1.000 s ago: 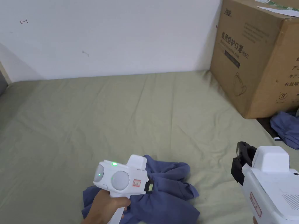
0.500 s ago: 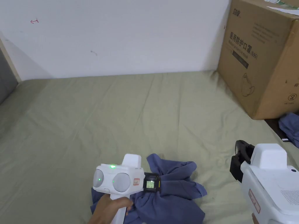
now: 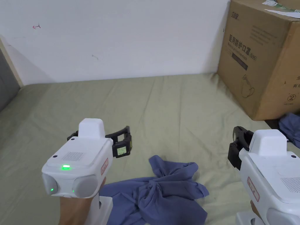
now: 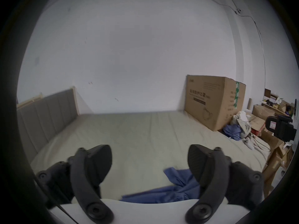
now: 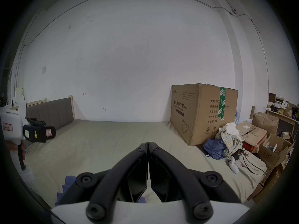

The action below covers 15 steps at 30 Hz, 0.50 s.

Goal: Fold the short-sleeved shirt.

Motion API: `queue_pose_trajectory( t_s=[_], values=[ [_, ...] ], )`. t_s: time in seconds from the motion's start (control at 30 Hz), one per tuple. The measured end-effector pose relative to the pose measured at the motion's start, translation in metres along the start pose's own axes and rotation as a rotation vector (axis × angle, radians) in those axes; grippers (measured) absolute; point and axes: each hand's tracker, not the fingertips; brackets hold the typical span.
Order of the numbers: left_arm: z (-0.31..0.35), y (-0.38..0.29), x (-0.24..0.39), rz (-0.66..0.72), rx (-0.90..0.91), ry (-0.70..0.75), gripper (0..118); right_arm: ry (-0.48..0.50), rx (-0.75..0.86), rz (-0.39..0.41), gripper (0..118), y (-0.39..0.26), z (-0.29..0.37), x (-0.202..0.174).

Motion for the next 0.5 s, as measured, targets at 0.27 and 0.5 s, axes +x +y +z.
queue_pose_trajectory(
  t_s=[0.27, 0.5],
  values=[
    [0.012, -0.007, -0.02, 0.022, 0.05, -0.003, 5, 0.011, 0.018, -0.002, 0, 0.004, 0.0, -0.004],
    [0.011, -0.019, -0.03, 0.048, -0.013, 0.013, 0, 0.015, 0.013, -0.001, 0, 0.003, -0.002, -0.005]
  ],
)
